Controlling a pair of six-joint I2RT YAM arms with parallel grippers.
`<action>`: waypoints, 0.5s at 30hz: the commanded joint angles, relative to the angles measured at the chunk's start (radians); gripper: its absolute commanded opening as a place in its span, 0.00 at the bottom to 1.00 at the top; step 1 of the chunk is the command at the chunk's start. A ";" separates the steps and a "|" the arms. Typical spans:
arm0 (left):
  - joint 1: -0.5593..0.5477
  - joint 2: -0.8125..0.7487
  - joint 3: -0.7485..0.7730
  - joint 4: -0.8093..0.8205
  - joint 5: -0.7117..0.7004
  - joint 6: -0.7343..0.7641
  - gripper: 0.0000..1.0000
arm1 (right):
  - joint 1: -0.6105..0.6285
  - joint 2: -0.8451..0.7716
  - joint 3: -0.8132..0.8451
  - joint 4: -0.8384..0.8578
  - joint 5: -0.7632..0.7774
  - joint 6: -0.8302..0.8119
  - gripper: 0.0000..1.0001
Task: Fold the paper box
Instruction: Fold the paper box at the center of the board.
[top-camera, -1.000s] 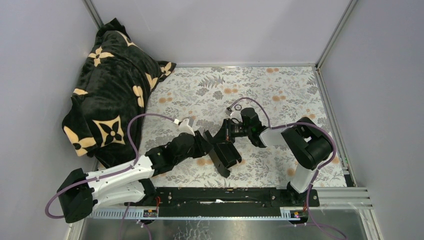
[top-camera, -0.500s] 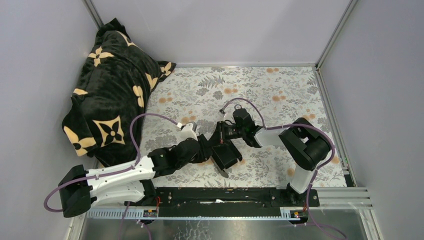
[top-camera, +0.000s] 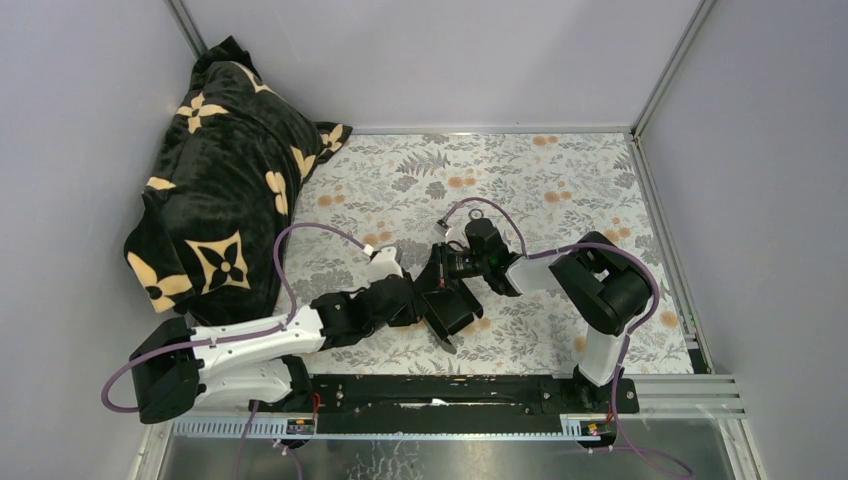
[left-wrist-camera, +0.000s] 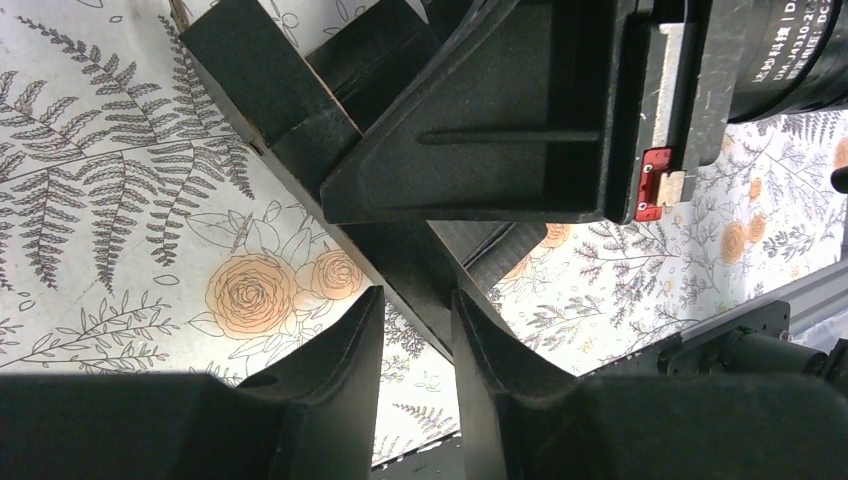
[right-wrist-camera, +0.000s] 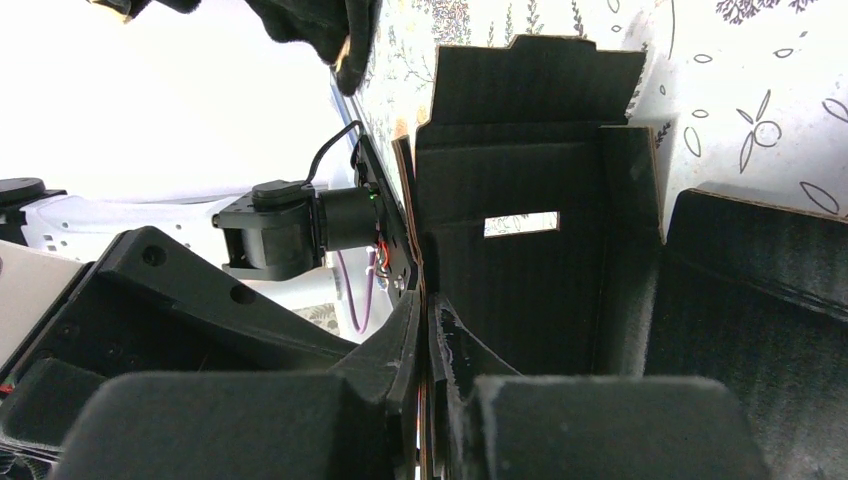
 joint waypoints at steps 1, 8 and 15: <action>-0.008 0.026 0.035 -0.011 -0.050 0.014 0.38 | 0.007 0.015 -0.008 0.016 -0.002 0.009 0.10; -0.008 0.072 0.046 -0.009 -0.050 0.022 0.38 | 0.007 0.024 -0.011 0.034 -0.013 0.019 0.11; -0.008 0.102 0.040 0.006 -0.041 0.022 0.38 | 0.007 0.049 -0.024 0.096 -0.034 0.059 0.14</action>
